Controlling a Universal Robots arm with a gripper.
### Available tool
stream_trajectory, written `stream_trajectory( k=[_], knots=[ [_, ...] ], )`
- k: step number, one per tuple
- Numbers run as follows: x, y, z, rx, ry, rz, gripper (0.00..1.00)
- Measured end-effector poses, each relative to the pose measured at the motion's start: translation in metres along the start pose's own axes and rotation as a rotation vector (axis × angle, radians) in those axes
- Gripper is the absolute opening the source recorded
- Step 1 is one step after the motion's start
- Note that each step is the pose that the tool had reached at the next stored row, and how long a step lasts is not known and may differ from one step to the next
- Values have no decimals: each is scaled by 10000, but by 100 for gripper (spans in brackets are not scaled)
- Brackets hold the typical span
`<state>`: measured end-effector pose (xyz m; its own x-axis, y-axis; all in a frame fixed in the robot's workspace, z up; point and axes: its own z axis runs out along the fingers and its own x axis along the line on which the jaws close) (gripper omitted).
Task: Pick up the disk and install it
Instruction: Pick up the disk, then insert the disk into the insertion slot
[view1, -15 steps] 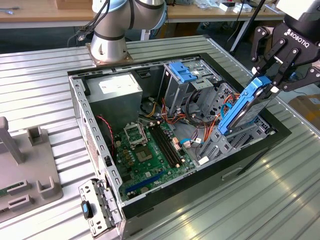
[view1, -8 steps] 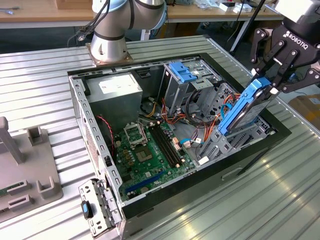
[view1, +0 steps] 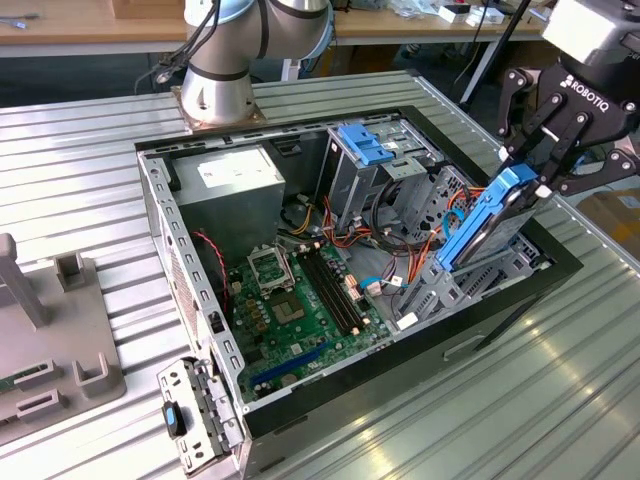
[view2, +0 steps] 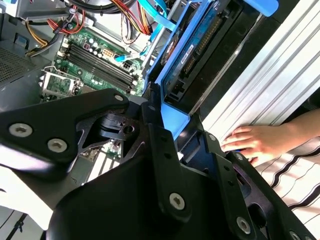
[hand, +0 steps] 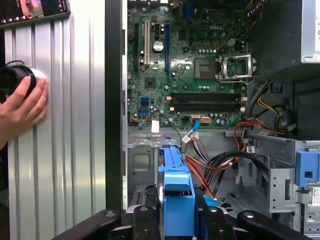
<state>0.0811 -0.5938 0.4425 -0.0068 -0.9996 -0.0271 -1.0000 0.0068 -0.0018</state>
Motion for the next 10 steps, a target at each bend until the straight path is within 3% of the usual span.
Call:
stream_trajectory(
  k=[8, 10],
  knots=[
    [5, 0, 47, 0, -6, 0, 37],
    [8, 0, 87, 0, -3, 0, 37]
  ],
)
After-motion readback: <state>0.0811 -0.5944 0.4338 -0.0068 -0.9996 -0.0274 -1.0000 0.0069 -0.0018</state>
